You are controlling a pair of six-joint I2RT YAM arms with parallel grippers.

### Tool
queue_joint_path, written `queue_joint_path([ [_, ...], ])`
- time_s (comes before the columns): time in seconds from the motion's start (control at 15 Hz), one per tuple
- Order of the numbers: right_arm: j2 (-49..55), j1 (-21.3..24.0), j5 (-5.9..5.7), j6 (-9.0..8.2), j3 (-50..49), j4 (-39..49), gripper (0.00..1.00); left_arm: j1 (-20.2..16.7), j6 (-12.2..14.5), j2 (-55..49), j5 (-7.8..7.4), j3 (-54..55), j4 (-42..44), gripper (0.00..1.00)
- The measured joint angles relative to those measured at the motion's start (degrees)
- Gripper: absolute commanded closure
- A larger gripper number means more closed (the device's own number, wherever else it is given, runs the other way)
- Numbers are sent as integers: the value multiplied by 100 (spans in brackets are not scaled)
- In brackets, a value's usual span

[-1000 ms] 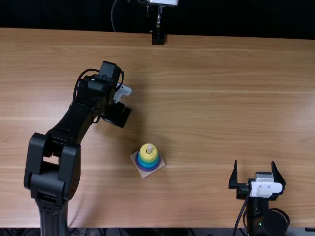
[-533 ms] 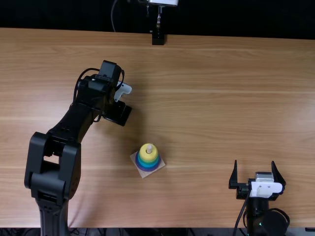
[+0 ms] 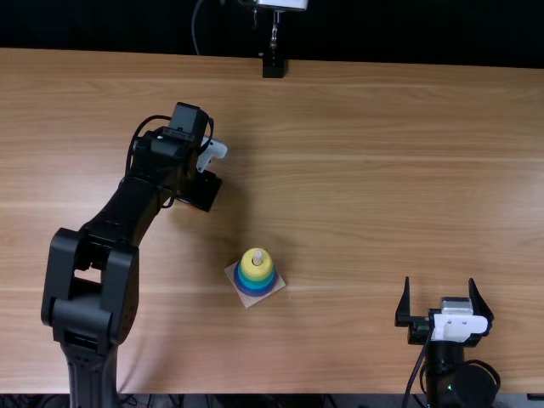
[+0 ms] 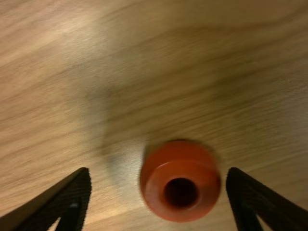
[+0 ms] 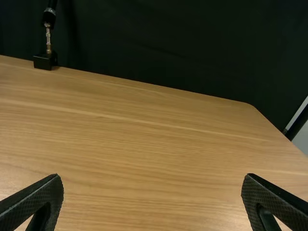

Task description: Build the Hanoi tower: stack the rings onto the peg from bottom to top in this color order: purple, dark blue, light blue, dark green, light green, yellow, orange.

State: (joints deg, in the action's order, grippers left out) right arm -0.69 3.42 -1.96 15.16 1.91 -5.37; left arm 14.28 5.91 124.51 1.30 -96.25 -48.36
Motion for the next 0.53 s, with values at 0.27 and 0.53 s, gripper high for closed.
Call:
queue_joint_path([
  [0.27,0,0,-2,-4,-2,-2,0,-164,-15,0,4,70,-57,61],
  [0.53,0,0,0,-2,0,0,0,-166,-107,-2,-13,339,-98,67],
])
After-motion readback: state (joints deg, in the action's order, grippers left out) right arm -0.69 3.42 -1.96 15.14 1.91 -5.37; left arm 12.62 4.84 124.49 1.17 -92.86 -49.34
